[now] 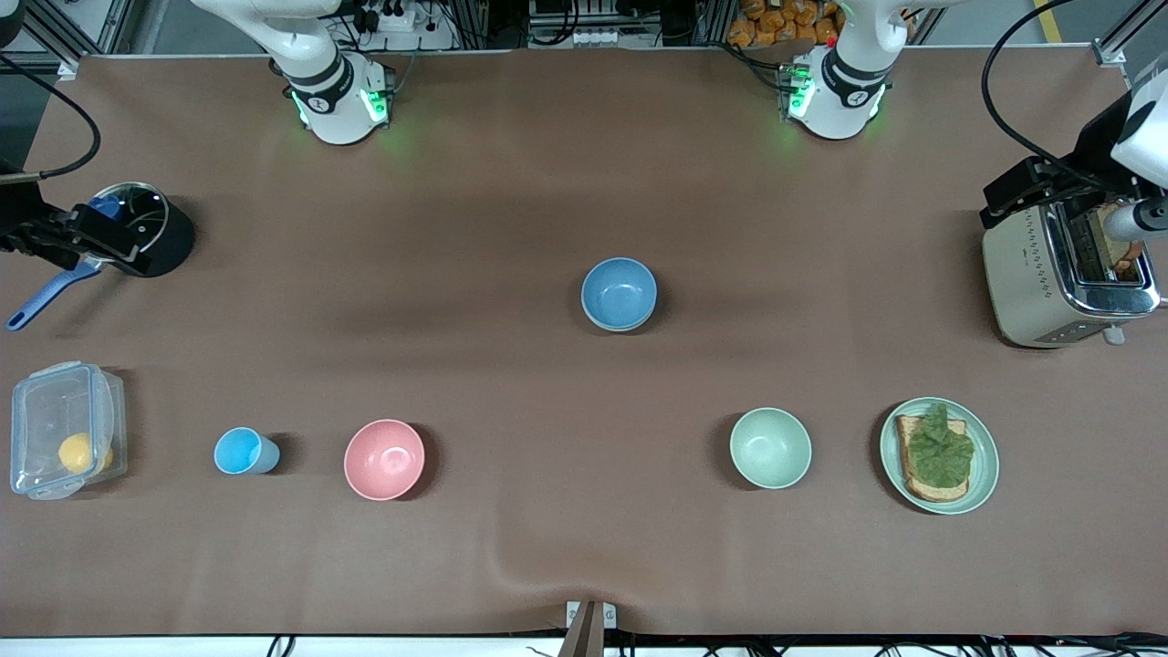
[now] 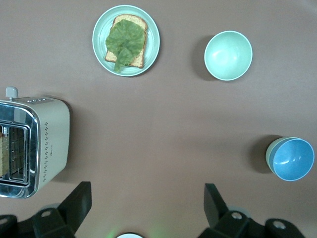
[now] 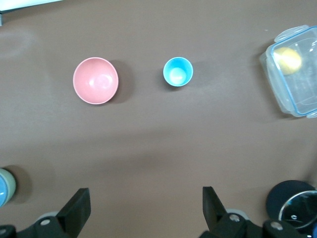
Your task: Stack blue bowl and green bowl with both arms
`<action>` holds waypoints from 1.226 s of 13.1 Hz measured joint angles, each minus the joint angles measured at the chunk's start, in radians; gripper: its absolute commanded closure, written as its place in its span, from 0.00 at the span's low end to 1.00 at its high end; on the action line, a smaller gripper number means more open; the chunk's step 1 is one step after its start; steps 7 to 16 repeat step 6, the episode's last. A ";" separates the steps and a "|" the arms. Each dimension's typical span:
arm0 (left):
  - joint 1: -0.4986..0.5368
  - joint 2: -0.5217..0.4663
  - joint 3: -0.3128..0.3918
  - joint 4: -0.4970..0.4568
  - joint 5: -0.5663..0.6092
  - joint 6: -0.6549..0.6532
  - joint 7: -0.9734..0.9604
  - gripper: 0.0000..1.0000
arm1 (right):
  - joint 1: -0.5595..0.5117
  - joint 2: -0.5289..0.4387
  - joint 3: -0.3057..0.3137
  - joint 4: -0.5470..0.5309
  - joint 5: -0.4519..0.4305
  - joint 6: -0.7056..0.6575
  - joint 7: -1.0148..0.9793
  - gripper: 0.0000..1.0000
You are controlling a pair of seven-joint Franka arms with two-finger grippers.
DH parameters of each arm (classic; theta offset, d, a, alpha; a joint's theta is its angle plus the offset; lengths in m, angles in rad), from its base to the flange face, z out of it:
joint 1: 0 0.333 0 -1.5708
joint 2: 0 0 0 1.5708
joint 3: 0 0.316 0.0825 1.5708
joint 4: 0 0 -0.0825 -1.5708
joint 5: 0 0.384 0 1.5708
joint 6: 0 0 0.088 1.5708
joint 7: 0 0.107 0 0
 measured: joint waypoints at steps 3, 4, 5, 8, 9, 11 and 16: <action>0.000 0.000 0.000 0.000 0.003 -0.009 0.004 0.00 | 0.003 0.000 -0.001 0.000 -0.039 0.004 -0.004 0.00; -0.001 0.000 0.000 0.000 0.003 -0.009 0.006 0.00 | 0.004 0.000 -0.001 0.000 -0.040 0.004 -0.004 0.00; -0.001 0.000 0.000 0.000 0.003 -0.009 0.006 0.00 | 0.005 0.000 -0.001 0.000 -0.040 0.004 -0.005 0.00; -0.001 0.000 -0.001 0.000 0.003 -0.009 0.007 0.00 | 0.006 0.000 -0.001 0.000 -0.041 0.004 -0.005 0.00; -0.001 0.000 -0.001 0.000 0.003 -0.009 0.007 0.00 | 0.006 0.000 -0.001 0.000 -0.041 0.004 -0.005 0.00; -0.001 0.000 -0.001 0.000 0.003 -0.009 0.007 0.00 | 0.006 0.000 -0.001 0.000 -0.041 0.004 -0.005 0.00; -0.001 0.000 -0.001 0.000 0.003 -0.009 0.007 0.00 | 0.006 0.000 -0.001 0.000 -0.041 0.004 -0.005 0.00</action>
